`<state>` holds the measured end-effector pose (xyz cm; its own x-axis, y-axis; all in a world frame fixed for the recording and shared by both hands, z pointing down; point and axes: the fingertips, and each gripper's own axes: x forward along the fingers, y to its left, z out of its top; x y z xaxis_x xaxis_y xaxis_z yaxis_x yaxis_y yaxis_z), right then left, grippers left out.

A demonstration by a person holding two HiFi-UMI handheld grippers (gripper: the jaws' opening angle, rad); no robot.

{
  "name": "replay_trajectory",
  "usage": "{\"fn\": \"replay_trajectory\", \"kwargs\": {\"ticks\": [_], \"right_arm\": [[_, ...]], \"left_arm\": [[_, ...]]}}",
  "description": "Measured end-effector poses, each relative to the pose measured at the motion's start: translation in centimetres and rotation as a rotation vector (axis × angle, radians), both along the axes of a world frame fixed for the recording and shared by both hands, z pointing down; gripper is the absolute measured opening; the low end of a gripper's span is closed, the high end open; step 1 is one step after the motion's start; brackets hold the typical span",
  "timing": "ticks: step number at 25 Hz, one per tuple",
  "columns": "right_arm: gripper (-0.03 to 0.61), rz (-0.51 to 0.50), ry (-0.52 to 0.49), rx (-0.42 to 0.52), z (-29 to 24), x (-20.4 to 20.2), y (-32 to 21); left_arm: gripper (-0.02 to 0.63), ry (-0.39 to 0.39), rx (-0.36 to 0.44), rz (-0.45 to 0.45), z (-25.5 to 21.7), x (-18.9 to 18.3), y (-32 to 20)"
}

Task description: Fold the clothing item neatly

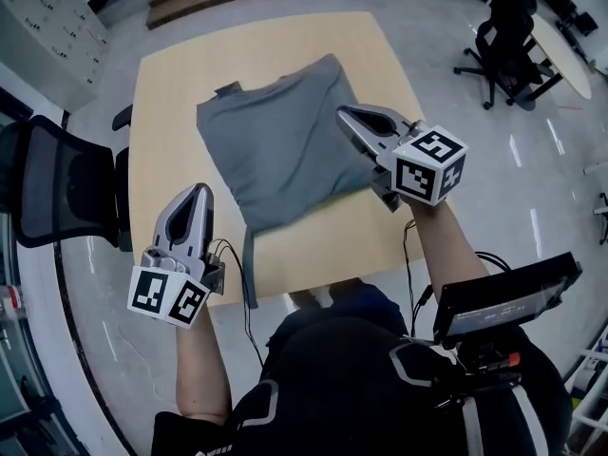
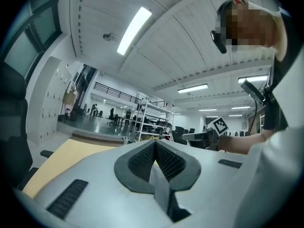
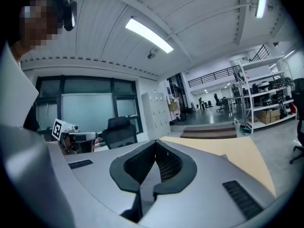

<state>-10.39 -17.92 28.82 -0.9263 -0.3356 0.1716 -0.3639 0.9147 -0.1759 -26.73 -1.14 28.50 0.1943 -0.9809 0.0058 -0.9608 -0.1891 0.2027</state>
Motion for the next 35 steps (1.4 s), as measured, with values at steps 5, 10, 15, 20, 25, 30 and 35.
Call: {"fn": "replay_trajectory", "kwargs": {"ticks": [5, 10, 15, 20, 25, 30, 35], "right_arm": [[0.011, -0.036, -0.065, 0.008, -1.8, 1.5, 4.6], [0.011, -0.067, -0.066, 0.046, -2.0, 4.3, 7.4], [0.011, -0.123, -0.077, 0.027, -1.4, 9.8, 9.8], [0.011, -0.148, -0.08, 0.02, -0.9, 14.8, 12.0], [0.011, -0.142, -0.099, 0.008, -1.8, 17.2, 14.5], [0.011, -0.128, -0.107, 0.056, -2.9, 17.8, 18.5], [0.011, -0.074, -0.074, 0.065, -2.6, 18.0, 24.3]], "left_arm": [[0.002, -0.054, 0.016, 0.006, -0.4, 3.8, 2.2], [0.001, -0.081, 0.036, -0.013, -1.3, 8.3, 4.1], [0.002, -0.05, 0.006, -0.084, -1.3, 13.3, 6.2], [0.001, -0.07, -0.003, -0.138, -1.8, 17.4, 8.7], [0.002, -0.077, 0.001, -0.153, -2.9, 19.9, 11.6], [0.0, -0.076, 0.018, -0.134, -2.5, 20.8, 14.9], [0.0, -0.089, 0.023, -0.075, -2.1, 21.2, 19.8]]}}
